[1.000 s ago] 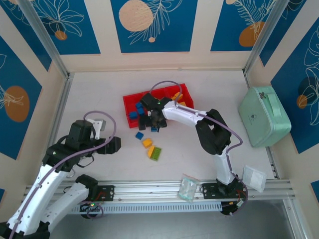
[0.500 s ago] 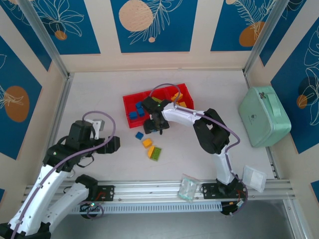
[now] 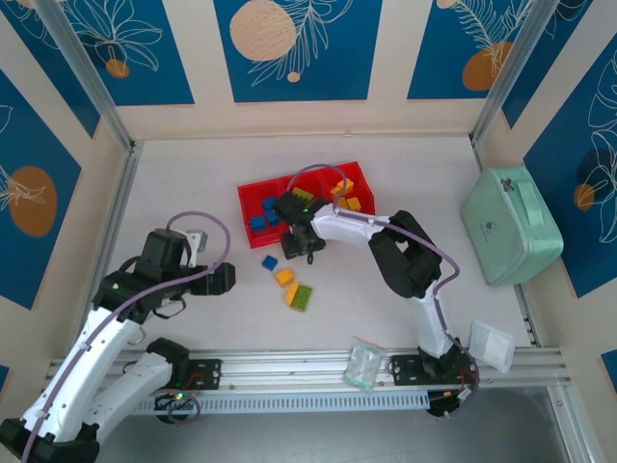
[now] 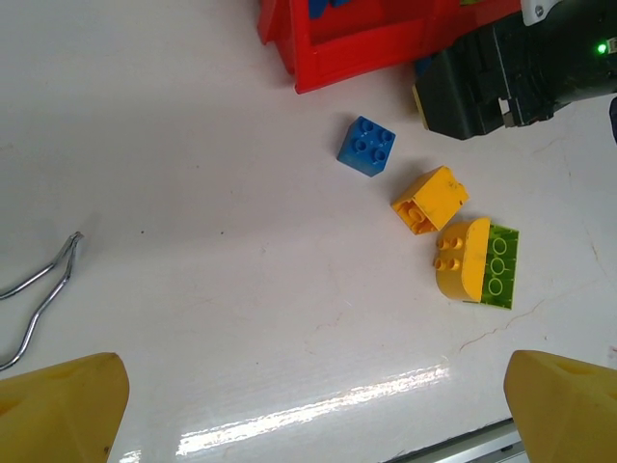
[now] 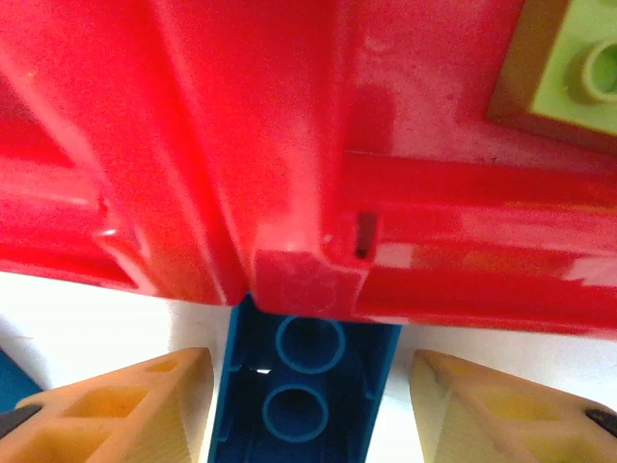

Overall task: Sort the legos into containers by color
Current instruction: Pick up the lego from the center of the table, then place the lego in the container.

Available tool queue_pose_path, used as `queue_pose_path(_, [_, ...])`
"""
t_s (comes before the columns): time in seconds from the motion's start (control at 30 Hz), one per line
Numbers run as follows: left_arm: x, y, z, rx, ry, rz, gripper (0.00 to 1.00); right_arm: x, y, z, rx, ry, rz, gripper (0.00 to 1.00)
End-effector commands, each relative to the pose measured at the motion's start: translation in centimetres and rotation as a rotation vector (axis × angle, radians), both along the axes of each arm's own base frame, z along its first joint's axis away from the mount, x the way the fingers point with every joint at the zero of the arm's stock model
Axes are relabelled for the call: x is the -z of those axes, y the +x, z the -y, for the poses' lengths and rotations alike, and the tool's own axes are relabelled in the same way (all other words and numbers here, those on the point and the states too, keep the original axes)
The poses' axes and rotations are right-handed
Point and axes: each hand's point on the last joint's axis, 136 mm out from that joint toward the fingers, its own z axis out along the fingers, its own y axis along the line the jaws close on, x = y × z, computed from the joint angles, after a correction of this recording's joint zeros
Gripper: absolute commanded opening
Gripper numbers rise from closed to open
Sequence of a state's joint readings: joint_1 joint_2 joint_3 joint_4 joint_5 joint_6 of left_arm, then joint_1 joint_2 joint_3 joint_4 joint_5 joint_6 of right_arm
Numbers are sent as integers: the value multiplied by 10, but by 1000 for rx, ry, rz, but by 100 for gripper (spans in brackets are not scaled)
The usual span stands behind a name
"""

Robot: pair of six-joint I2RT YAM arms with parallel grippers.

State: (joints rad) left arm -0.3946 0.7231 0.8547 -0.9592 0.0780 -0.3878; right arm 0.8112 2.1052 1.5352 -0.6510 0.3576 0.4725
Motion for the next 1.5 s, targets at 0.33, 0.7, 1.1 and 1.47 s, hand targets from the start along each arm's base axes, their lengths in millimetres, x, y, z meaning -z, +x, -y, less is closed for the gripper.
queue_pose_path(0.33, [1,2,-8,-44,17,-6,99,-12,-35,-4,-112,-78,-25,29])
queue_pose_path(0.7, [0,6,-8,-49,-20,-12,99,-50,-76,3,-99,1,-56,23])
queue_pose_path(1.1, [1,9,-20,-107,-11,-12,99,-136,18,-86,-71,474,120,22])
queue_pose_path(1.47, [-4,7,-10,-57,-54,10,99,-117,95,-124,-75,618,58,21])
